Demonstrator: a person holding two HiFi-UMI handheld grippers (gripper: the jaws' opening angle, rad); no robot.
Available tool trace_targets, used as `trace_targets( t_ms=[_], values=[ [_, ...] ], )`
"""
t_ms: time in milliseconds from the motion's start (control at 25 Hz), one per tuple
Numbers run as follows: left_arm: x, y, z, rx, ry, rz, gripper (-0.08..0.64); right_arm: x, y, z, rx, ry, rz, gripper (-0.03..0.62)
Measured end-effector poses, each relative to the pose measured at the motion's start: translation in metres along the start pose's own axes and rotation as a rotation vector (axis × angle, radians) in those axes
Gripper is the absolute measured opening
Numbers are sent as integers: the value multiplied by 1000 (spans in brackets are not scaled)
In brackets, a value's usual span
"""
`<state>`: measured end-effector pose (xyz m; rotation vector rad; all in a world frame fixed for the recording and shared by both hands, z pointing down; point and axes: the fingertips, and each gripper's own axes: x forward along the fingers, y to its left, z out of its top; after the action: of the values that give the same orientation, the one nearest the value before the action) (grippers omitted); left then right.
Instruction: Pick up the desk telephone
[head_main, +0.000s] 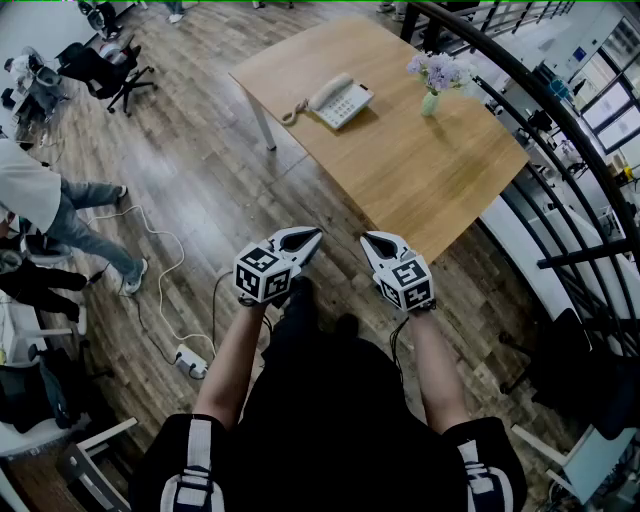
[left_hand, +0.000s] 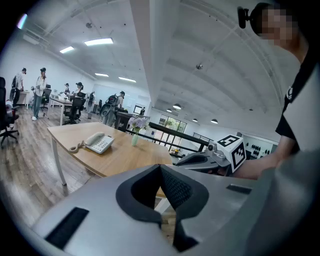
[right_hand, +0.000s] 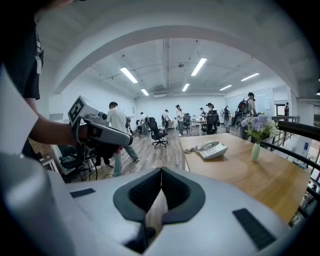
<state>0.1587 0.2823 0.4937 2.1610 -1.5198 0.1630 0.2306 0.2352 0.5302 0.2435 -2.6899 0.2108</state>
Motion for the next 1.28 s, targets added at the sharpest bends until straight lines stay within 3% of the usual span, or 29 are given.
trace_targets(
  t_ms=[440, 760, 1280],
  values=[
    [-14, -18, 3, 1, -54, 67, 21, -20, 7, 14, 3, -62, 5, 25],
    [-20, -7, -1, -35, -65, 96, 21, -12, 0, 11, 26, -54, -11, 25],
    [-19, 34, 10, -47, -59, 80, 21, 20, -6, 21, 39, -30, -41, 26]
  ],
)
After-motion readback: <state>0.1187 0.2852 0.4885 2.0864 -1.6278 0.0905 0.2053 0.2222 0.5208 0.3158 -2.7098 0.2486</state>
